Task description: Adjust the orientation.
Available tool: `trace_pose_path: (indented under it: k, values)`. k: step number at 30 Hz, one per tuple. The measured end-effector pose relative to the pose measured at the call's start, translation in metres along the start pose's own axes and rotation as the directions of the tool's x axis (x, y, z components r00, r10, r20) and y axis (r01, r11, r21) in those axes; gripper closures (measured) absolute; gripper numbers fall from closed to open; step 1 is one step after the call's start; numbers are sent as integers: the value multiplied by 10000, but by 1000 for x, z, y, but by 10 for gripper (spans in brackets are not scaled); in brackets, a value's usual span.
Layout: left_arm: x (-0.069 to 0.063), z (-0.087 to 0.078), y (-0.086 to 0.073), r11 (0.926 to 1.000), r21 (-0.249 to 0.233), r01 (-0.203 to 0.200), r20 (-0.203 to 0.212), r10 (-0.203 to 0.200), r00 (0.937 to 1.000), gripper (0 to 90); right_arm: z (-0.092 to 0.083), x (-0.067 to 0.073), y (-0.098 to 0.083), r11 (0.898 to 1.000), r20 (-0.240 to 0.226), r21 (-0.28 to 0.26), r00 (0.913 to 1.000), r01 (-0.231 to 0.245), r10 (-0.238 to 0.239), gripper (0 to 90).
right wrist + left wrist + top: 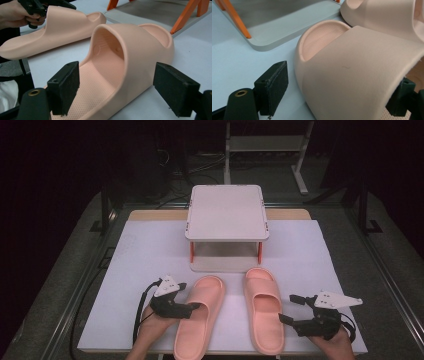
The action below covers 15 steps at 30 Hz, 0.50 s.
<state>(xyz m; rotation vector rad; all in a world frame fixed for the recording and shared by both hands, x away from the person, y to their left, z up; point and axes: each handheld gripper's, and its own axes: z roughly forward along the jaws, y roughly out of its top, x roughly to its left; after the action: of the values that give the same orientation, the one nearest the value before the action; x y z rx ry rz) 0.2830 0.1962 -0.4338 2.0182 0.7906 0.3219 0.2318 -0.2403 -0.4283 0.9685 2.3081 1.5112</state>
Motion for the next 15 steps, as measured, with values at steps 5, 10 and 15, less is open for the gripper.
trace_pose_path:
  k: [5, 10, 15]
  values:
    - [-3, 1, -1, 9999, 124, -119, 44, 119, 9999, 177, 4, -2, 0, 9999, 148, 121, 9998, -107, 105, 213]
    - [-7, 2, -5, 9984, 491, -291, 75, 288, 9996, 228, 9, -4, 1, 9996, 432, 192, 9989, -213, 204, 233]
    - [-8, 2, -6, 9965, 715, -424, 79, 420, 9991, 295, 17, -6, 3, 9991, 653, 336, 9976, -259, 237, 253]
